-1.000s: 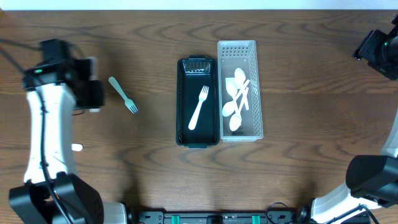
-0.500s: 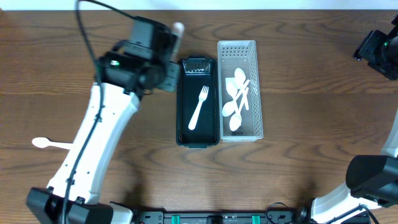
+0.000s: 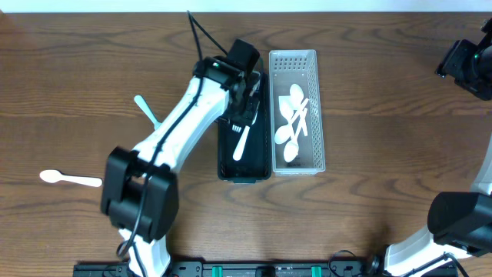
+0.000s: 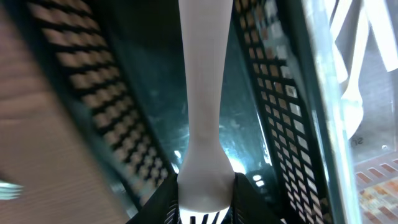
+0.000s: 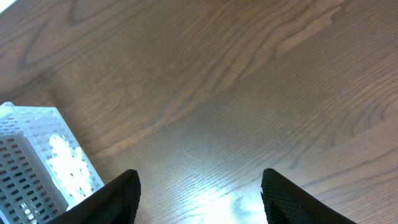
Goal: Pack container
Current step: 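Place the fork in the green basket and release it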
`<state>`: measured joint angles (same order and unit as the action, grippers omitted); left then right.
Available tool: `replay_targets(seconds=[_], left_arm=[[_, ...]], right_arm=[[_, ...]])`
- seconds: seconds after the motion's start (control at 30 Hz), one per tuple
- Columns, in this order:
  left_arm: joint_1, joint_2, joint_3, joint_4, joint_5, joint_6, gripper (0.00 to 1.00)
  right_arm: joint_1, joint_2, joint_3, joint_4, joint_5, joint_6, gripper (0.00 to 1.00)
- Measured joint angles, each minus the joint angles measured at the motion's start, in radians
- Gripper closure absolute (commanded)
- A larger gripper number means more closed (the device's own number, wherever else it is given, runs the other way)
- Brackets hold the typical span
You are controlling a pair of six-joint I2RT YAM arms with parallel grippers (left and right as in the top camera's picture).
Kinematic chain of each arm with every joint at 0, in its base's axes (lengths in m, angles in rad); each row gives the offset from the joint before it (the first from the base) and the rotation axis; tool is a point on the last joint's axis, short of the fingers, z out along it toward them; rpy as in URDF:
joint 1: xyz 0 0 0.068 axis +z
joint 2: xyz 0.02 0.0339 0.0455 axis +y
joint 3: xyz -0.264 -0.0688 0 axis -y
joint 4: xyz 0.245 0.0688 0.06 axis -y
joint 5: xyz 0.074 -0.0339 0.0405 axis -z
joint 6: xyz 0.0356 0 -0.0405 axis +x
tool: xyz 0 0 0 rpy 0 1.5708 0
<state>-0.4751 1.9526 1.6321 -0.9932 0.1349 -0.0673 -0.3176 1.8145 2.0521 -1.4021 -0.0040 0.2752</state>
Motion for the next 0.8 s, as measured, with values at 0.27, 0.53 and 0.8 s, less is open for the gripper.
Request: replay_targets(seconds=[0.27,0.53,0.8], left_arm=[[0.000,0.069,0.000,-0.005,0.040,-0.011,0.45],[0.000,0.041,0.000,-0.037,-0.036,0.028,0.42],[0.037,-0.243,0.016,-0.090,-0.258,0.042,0.25]], right_arm=[[0.000,0.000,0.000,-0.007,0.000,-0.024,0.34],[0.000,0.000,0.000,-0.007,0.000,-0.033,0.34],[0.000,0.000,0.000,0.000,0.000,-0.043,0.34]])
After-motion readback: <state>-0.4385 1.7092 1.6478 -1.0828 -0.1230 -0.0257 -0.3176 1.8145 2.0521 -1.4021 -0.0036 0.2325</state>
